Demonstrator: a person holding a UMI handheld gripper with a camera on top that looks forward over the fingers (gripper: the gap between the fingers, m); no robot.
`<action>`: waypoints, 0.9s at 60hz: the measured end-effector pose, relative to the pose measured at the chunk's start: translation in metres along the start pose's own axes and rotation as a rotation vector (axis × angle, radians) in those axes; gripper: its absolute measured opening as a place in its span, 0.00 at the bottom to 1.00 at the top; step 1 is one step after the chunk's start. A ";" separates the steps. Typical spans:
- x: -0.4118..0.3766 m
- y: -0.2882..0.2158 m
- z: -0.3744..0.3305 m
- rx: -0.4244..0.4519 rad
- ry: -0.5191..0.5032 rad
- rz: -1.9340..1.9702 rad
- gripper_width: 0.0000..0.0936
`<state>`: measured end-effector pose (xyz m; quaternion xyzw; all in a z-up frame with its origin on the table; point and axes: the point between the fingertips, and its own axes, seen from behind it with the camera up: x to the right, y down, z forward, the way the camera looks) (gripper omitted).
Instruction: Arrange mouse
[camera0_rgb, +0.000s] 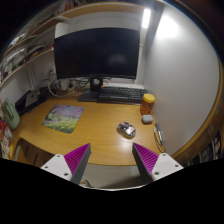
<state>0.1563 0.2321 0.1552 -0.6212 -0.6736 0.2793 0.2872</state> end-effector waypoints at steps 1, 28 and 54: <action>0.003 0.001 0.000 0.000 0.007 0.002 0.92; 0.085 0.021 0.054 0.052 0.040 0.041 0.92; 0.098 0.007 0.170 0.097 0.041 0.009 0.92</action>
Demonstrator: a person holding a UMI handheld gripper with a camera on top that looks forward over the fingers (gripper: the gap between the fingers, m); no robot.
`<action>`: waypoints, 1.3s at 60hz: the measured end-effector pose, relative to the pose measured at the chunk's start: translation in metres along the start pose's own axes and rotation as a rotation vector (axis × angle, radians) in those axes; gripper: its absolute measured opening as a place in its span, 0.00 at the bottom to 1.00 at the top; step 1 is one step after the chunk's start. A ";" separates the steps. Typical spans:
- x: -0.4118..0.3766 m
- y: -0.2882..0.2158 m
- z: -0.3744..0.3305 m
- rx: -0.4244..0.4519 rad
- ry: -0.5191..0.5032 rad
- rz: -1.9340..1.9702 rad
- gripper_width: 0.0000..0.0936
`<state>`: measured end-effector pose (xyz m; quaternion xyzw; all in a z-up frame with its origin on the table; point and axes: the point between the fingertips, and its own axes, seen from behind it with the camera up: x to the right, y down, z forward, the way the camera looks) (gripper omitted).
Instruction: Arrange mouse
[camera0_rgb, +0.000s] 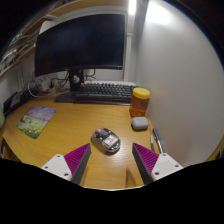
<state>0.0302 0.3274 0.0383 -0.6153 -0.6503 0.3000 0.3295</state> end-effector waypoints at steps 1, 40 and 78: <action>0.001 0.001 0.004 -0.005 0.002 -0.005 0.92; 0.011 -0.017 0.101 -0.061 0.041 -0.012 0.92; -0.035 -0.091 0.055 -0.032 0.058 0.068 0.39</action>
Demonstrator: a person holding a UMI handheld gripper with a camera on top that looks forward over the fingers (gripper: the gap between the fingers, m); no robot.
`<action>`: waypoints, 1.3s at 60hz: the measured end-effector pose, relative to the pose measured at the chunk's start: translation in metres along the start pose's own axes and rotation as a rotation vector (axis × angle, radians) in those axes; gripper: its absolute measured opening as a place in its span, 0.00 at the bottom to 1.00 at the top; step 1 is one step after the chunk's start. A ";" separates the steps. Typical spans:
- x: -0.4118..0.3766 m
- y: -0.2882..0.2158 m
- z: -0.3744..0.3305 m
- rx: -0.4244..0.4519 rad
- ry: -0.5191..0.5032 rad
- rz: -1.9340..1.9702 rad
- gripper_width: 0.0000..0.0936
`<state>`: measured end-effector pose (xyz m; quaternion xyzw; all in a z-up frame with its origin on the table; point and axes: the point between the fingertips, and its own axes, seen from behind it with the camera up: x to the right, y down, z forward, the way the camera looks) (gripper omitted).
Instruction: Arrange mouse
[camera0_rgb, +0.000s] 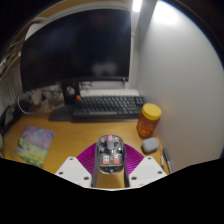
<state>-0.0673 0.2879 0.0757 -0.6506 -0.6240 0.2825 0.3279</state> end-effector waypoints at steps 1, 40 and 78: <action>-0.006 -0.008 -0.004 0.010 -0.008 0.009 0.39; -0.367 0.005 0.019 -0.068 -0.186 -0.008 0.39; -0.361 0.031 -0.023 -0.169 -0.091 -0.078 0.91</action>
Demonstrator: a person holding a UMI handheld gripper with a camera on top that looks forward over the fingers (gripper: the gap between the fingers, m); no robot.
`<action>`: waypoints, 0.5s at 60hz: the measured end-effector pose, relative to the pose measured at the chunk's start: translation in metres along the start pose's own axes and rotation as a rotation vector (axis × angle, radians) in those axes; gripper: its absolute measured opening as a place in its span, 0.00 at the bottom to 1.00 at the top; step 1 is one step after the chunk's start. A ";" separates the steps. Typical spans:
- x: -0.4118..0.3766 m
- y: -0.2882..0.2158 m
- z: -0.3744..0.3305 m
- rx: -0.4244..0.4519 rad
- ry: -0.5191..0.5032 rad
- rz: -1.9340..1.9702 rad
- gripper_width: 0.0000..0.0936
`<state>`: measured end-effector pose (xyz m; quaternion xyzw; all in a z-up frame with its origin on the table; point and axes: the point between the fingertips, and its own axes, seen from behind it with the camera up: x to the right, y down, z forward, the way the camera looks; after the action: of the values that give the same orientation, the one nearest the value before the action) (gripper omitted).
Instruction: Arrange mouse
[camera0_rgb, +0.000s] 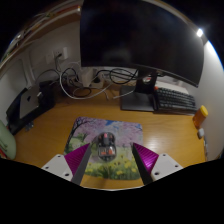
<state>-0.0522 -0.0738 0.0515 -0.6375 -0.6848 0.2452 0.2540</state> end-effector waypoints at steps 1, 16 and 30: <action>0.002 -0.001 -0.009 -0.004 0.002 0.001 0.91; 0.026 -0.002 -0.123 -0.014 0.027 0.019 0.91; 0.050 0.010 -0.156 -0.008 0.066 0.032 0.91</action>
<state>0.0553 -0.0214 0.1642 -0.6572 -0.6667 0.2252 0.2699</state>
